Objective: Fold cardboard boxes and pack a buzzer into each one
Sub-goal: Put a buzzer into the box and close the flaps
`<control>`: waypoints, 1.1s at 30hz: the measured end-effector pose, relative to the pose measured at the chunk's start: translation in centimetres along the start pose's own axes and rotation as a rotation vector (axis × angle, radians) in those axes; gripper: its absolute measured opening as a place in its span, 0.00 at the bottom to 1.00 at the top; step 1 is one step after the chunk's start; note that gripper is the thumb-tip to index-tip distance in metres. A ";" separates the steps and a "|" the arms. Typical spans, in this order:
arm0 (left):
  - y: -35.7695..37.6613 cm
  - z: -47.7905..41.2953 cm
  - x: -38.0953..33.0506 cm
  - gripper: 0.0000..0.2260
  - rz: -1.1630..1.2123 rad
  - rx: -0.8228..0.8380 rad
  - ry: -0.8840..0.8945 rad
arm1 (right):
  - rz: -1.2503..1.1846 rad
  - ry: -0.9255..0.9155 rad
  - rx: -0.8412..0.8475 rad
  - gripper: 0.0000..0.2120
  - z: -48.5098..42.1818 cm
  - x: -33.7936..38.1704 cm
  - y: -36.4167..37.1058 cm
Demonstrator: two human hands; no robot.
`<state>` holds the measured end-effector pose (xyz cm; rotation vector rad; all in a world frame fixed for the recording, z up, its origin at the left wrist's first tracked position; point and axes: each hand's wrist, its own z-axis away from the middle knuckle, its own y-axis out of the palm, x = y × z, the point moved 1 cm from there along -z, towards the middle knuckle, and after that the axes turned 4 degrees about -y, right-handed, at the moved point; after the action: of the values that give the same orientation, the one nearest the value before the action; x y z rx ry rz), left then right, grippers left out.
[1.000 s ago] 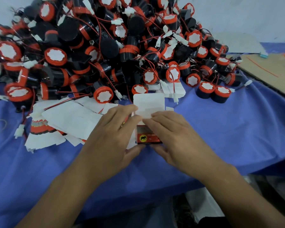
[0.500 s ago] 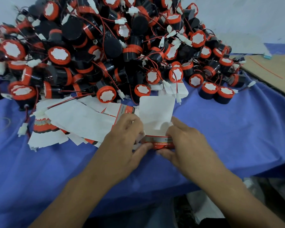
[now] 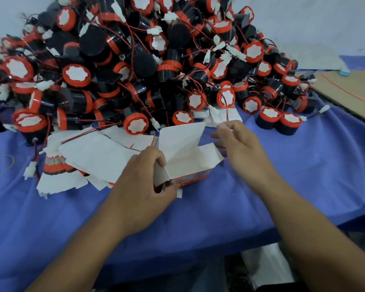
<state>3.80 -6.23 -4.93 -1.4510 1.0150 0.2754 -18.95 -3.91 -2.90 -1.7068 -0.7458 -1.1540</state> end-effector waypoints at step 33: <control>-2.1 0.5 1.5 0.22 -0.008 0.082 -0.043 | -0.601 -0.234 -0.422 0.02 -1.5 3.1 -3.0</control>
<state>6.33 -6.76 -4.64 -1.3696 0.9747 0.2554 -20.89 -4.14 1.28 -2.0606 -1.2913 -1.6202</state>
